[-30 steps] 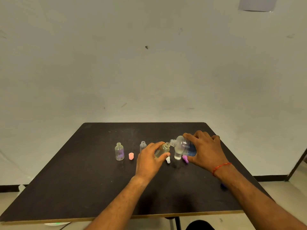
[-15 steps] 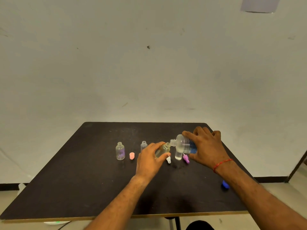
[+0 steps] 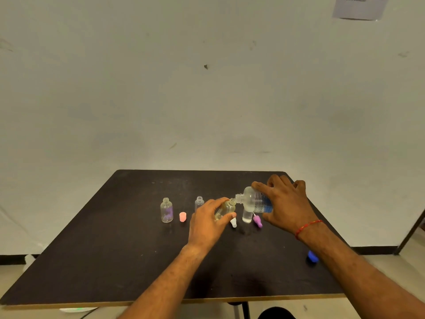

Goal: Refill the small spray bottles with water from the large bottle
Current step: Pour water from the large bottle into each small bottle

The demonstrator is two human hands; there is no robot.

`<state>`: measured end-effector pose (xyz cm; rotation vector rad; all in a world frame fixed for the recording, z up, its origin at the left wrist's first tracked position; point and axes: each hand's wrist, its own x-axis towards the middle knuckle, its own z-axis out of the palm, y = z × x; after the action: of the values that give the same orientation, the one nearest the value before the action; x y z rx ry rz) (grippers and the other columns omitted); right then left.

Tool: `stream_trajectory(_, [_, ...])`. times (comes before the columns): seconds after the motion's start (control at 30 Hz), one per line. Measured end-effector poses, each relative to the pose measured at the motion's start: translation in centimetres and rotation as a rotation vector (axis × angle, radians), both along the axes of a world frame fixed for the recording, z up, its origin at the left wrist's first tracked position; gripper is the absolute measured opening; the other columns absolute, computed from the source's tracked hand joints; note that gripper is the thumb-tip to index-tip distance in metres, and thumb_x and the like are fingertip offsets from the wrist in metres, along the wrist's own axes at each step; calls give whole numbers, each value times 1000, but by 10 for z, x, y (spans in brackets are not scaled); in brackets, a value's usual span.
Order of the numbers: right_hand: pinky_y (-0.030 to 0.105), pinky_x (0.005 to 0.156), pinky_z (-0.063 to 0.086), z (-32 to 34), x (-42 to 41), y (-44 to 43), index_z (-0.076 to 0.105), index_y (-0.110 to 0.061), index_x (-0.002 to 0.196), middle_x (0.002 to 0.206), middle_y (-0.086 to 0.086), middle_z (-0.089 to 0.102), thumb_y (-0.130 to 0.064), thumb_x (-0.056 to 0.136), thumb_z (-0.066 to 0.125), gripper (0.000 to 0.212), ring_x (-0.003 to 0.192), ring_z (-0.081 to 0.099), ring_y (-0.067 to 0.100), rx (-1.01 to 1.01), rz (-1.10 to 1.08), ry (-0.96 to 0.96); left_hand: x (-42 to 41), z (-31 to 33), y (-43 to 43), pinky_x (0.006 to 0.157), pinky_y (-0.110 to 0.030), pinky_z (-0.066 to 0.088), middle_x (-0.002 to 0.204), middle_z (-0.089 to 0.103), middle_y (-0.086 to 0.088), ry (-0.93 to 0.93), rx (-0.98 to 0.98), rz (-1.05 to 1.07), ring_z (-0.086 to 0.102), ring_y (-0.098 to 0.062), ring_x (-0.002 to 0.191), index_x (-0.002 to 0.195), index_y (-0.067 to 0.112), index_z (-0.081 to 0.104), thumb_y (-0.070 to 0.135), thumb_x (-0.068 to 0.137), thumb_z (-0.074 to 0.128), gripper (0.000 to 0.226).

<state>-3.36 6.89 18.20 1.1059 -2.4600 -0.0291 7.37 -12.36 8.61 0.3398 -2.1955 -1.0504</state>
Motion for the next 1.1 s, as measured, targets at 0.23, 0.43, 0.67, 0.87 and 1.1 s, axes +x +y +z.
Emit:
stream_trajectory(0.23, [42,92,33,1,-1,-1,33,-46,141,119,-4,44,-58,75,68,76,113,41,16,6,6,21,0,-1,0,91,-35,58,115,69,16,1,11,2,64,-3,105,128,34,68,51,85,77,47])
stream_trajectory(0.43, [42,91,33,0,-1,-2,33,-46,141,119,-4,45,-57,74,69,77,113,42,16,4,8,24,0,-2,-1,90,-32,59,115,69,16,8,18,-6,64,-1,104,128,34,68,50,85,78,47])
stream_trajectory(0.67, [43,92,35,0,-1,-2,32,-45,142,119,-4,44,-58,75,67,77,114,41,17,13,3,28,-2,-4,-2,92,-27,57,118,68,17,6,12,-3,63,0,104,130,34,67,50,84,78,49])
stream_trajectory(0.87, [43,92,35,0,-1,-3,32,-46,141,120,-4,44,-57,75,68,77,115,41,17,16,3,25,-4,-6,-3,90,-22,55,118,68,18,1,19,-6,61,6,103,131,34,67,51,84,78,51])
stream_trajectory(1.1, [42,92,33,1,0,0,31,-46,141,120,-3,43,-53,76,67,75,116,40,17,17,2,25,-6,-7,-2,88,-16,50,114,62,24,-12,23,-13,60,5,101,132,35,66,51,84,78,52])
